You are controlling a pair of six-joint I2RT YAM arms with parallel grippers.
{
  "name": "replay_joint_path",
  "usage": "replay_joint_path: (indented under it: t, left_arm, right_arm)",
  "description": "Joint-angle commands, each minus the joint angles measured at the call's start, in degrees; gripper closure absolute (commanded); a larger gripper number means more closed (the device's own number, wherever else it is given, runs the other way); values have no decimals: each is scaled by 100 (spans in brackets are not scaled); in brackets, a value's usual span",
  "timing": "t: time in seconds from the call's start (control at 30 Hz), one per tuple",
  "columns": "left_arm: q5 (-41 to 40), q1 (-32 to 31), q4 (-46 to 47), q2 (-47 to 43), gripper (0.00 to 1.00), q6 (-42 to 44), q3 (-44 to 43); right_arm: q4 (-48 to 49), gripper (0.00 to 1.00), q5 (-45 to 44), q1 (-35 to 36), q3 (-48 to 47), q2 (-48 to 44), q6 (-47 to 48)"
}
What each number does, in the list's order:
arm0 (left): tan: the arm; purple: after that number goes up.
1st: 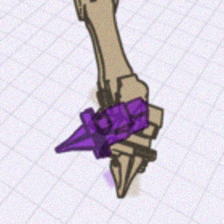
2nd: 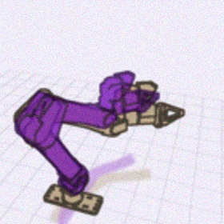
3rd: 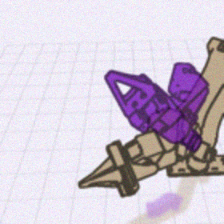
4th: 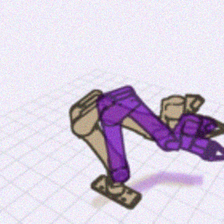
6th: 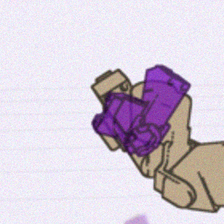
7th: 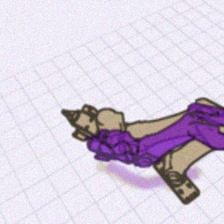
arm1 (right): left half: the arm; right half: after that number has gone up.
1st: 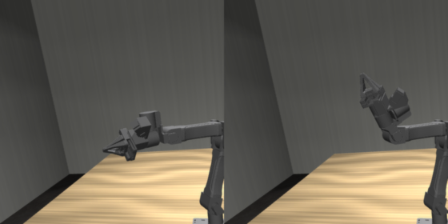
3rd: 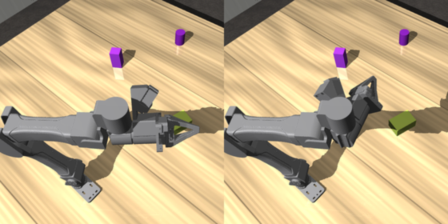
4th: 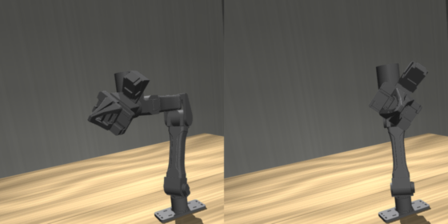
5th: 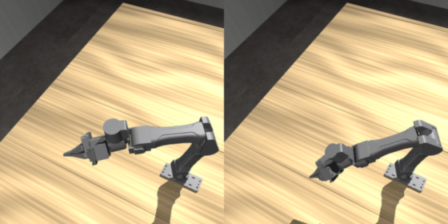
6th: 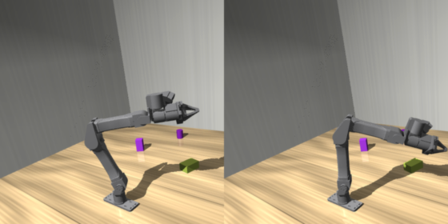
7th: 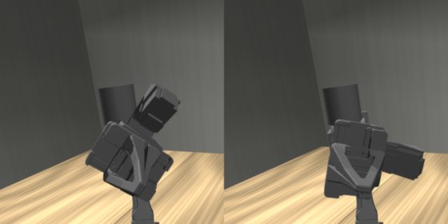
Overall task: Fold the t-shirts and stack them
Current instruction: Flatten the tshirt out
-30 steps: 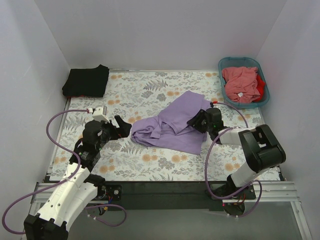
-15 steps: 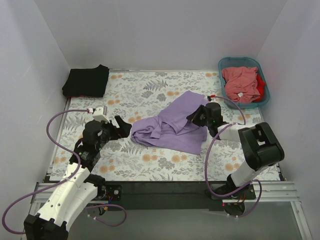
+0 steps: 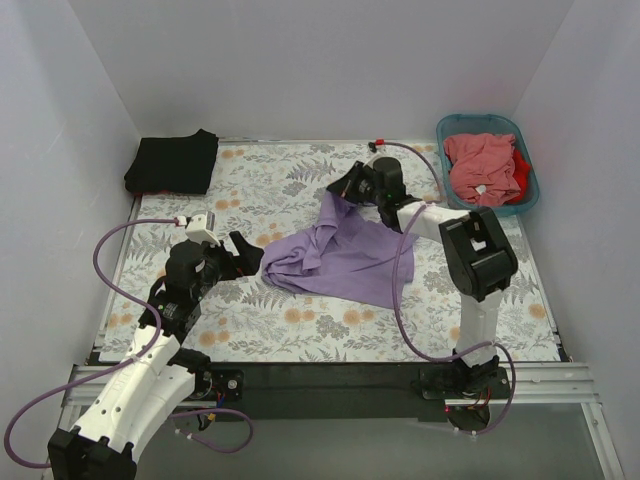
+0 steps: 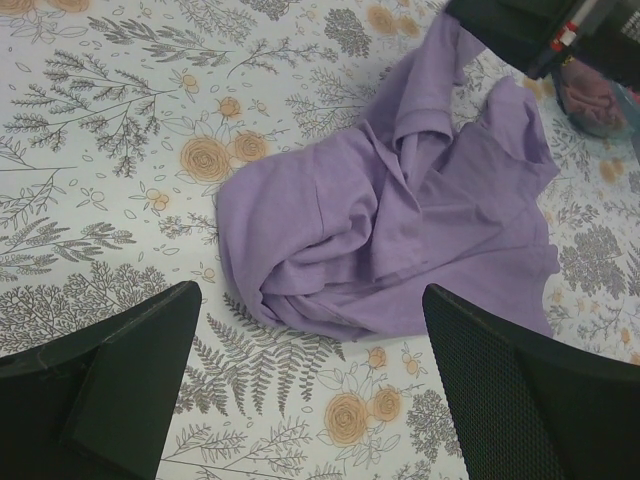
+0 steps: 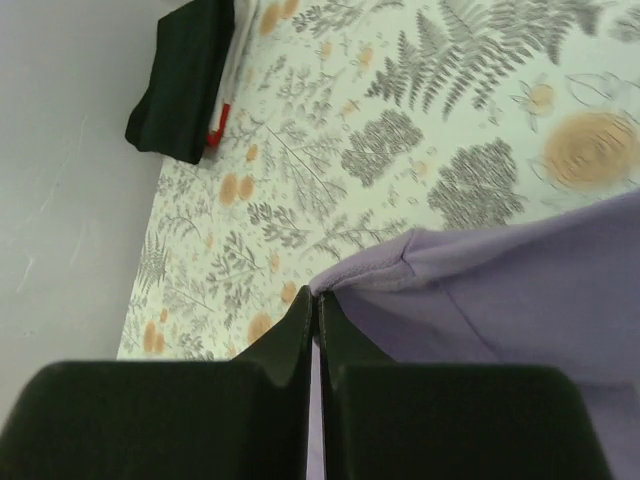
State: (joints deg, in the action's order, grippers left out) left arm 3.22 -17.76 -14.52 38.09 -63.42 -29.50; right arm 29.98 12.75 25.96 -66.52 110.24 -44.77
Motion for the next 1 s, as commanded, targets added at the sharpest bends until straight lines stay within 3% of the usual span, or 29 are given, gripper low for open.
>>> replay_joint_path:
  t: [0.0,0.23,0.3,0.33,0.37,0.43,0.53,0.63,0.77,0.97]
  left_arm:
    - [64,-8,73,-3,7,93,75]
    - [82,-8,64,102,7,93,58]
    - [82,-8,72,129,7,93,67]
    - [91,-8,73,138,7,93,67]
    - [91,-8,64,155,7,101,67]
    - [108,-8,73,217,7,84,67]
    - [117,-8,64,348,7,58,58]
    - [91,-8,20,541,7,5,41]
    - [143,-8,-173,954,8,-275,-231]
    - [512,-17,-349,2306,13,-452,-1180]
  right_arm:
    - [228,98,385,216,-1305,550,-93]
    - [210,92,667,507,-2892,1491,-49]
    - [219,81,737,507,-3033,1545,38]
    - [210,63,816,507,-3112,1527,65]
    - [202,57,877,498,-3112,1501,100]
    - [193,44,1114,463,-2947,1335,136]
    - [166,36,1361,305,-1993,818,101]
    - [70,36,1642,7,-1024,107,135]
    - [-780,36,1810,-319,461,-870,1019]
    - [-3530,37,1143,-416,860,-1829,2639]
